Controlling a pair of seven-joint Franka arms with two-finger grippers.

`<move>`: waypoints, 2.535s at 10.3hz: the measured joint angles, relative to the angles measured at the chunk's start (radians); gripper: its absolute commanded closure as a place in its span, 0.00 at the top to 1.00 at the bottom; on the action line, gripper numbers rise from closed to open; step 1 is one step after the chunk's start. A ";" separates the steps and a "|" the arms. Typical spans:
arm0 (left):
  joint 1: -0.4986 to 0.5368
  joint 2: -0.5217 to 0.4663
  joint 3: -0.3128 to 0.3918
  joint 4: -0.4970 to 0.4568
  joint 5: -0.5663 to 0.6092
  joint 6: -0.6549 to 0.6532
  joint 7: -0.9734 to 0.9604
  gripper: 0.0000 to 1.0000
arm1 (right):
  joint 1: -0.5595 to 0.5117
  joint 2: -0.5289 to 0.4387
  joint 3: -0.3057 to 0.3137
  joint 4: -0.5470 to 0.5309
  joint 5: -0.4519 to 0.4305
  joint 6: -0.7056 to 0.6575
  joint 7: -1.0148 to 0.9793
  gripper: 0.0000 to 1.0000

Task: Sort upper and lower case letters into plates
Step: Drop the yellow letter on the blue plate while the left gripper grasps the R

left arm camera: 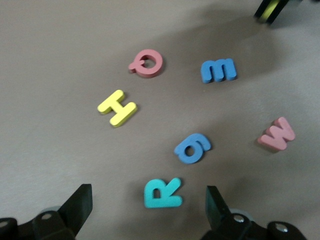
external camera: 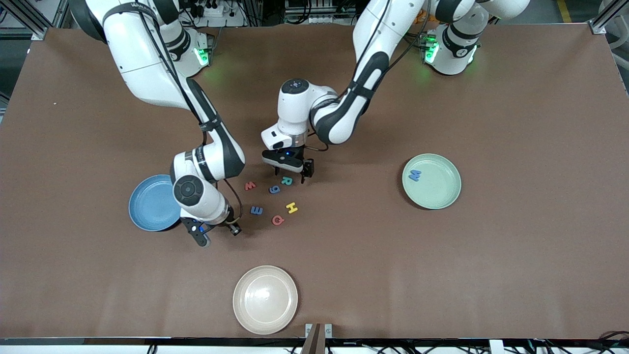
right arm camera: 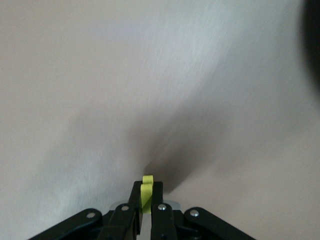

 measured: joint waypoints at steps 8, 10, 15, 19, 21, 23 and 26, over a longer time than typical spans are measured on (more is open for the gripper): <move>-0.022 0.062 0.006 0.036 0.005 0.003 -0.219 0.60 | -0.172 -0.299 -0.061 -0.274 -0.010 -0.135 -0.443 0.00; -0.022 0.061 0.007 0.037 0.005 0.001 -0.220 0.54 | -0.201 -0.311 -0.067 -0.316 -0.033 -0.130 -0.476 0.97; -0.022 0.061 0.009 0.037 0.022 0.000 -0.198 0.34 | -0.219 -0.311 -0.063 -0.323 -0.043 -0.148 -0.490 1.00; -0.022 0.061 0.011 0.042 0.027 0.001 -0.194 0.09 | -0.206 -0.313 -0.055 -0.297 -0.042 -0.147 -0.488 1.00; -0.022 0.060 0.013 0.043 0.028 0.000 -0.190 0.06 | -0.200 -0.313 -0.051 -0.282 -0.037 -0.147 -0.485 1.00; 0.003 0.052 0.020 0.044 0.028 -0.033 -0.137 0.05 | -0.176 -0.313 -0.050 -0.268 -0.028 -0.147 -0.458 1.00; 0.099 0.012 -0.032 0.036 0.028 -0.157 0.010 0.05 | -0.112 -0.298 -0.048 -0.251 -0.027 -0.146 -0.360 1.00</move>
